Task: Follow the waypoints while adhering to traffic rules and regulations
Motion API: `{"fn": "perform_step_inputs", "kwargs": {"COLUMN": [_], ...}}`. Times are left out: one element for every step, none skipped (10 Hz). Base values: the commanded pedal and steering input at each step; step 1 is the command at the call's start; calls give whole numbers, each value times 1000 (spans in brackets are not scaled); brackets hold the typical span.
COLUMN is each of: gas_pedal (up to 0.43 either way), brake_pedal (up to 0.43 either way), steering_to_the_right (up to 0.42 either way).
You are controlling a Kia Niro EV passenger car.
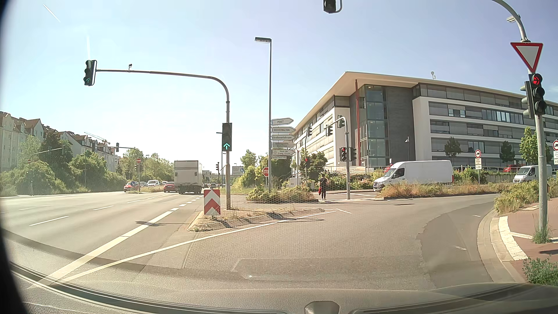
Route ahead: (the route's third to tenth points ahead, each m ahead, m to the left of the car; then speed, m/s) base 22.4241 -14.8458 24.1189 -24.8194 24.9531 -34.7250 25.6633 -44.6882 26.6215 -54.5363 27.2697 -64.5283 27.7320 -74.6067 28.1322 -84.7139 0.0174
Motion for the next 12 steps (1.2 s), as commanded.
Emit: {"fn": "perform_step_inputs", "kwargs": {"gas_pedal": [0, 0, 0, 0, 0, 0, 0, 0, 0, 0, 0, 0], "brake_pedal": [329, 329, 329, 329, 323, 323, 323, 317, 317, 317, 311, 317], "steering_to_the_right": [134, 139, 144, 145, 146, 146, 146, 146, 148, 149, 149, 149]}}
